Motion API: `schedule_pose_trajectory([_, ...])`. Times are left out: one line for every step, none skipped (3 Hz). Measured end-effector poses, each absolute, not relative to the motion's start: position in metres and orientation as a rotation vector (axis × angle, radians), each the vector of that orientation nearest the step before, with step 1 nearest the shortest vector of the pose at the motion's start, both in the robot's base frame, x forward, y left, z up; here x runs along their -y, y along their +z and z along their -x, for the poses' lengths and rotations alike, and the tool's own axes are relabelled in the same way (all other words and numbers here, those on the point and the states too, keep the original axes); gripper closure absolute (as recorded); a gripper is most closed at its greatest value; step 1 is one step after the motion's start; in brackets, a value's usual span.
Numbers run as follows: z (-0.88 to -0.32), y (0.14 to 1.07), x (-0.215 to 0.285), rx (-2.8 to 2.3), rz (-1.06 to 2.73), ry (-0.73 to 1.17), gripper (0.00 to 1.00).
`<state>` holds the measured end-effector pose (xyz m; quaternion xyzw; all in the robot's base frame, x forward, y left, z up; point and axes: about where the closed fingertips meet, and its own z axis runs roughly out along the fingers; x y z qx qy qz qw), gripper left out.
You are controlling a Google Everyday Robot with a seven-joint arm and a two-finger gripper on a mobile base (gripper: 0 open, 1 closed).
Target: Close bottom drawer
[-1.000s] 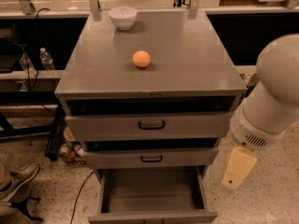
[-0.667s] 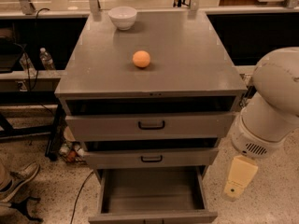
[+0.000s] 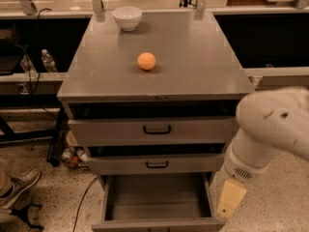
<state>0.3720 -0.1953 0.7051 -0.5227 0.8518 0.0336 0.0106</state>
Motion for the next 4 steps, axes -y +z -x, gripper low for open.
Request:
schedule_pose_trajectory([-0.371, 0.630, 0.197, -2.760, 1.541, 0.167, 0.00])
schedule_pose_trajectory([-0.371, 0.561, 0.196, -2.835, 1.422, 0.214, 0.00])
schedule_pose_trajectory([-0.373, 0.491, 0.191, -2.906, 1.251, 0.303, 0.00])
schedule_pose_trajectory([-0.373, 0.491, 0.191, -2.906, 1.251, 0.303, 0.00])
